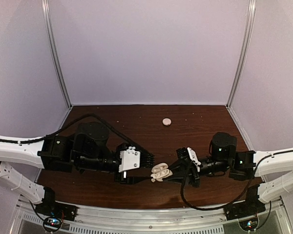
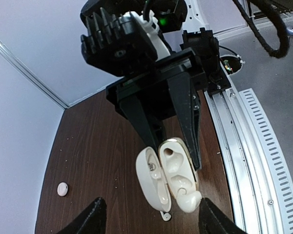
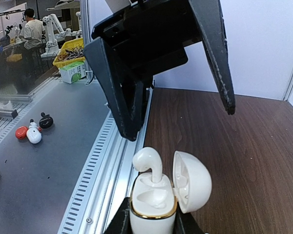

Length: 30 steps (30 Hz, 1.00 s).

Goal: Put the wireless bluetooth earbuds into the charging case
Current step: Adjust the left earbud in the left side groove of the charging case.

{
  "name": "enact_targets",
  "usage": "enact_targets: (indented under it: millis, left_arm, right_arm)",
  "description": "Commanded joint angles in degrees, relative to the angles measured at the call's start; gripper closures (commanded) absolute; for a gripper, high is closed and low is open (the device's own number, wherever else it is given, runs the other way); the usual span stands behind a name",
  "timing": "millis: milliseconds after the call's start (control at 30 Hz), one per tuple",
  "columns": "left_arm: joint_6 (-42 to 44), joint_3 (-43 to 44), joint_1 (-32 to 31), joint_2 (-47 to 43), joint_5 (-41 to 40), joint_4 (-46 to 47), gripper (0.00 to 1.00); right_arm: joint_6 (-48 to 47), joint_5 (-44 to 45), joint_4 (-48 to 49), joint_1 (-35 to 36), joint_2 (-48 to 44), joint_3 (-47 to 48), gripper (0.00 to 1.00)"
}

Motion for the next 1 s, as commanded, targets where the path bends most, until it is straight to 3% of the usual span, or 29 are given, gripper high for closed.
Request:
enact_targets:
  millis: [0,967]
  left_arm:
    - [-0.7,1.7,0.3,0.4,2.5,2.3,0.35]
    - [-0.5,2.0,0.6,3.6,-0.1,4.1,0.40]
  right_arm:
    - [-0.6,0.5,0.8,0.5,0.3,2.2,1.00]
    - [-1.2,0.9,0.6,2.7,1.6,3.3,1.00]
